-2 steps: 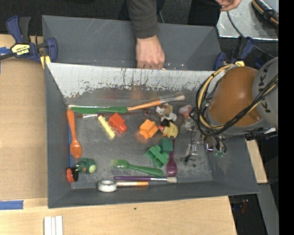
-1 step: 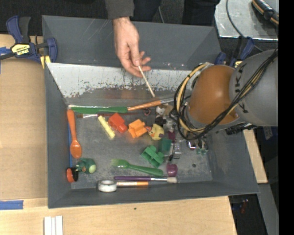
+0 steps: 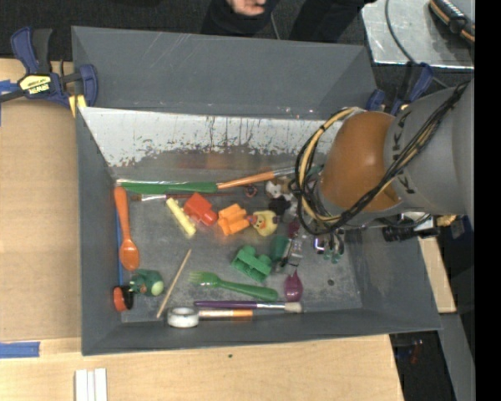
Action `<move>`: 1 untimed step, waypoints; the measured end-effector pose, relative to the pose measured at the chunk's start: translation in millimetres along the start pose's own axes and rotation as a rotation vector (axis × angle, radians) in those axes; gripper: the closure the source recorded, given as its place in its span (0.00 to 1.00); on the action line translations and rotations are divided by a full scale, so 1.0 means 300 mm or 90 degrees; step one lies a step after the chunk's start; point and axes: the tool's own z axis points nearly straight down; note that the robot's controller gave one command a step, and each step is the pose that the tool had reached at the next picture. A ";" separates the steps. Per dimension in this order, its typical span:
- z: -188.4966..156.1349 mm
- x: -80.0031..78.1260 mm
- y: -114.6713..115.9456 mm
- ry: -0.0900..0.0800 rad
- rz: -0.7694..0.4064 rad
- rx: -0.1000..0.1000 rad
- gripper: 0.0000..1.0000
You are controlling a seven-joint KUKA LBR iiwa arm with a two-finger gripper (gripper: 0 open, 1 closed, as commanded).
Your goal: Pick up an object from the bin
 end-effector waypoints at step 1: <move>0.021 -0.194 0.049 0.005 -0.031 0.002 0.00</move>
Offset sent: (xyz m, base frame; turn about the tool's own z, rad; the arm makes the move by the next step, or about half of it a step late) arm 0.0754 0.0117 -0.0099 0.0057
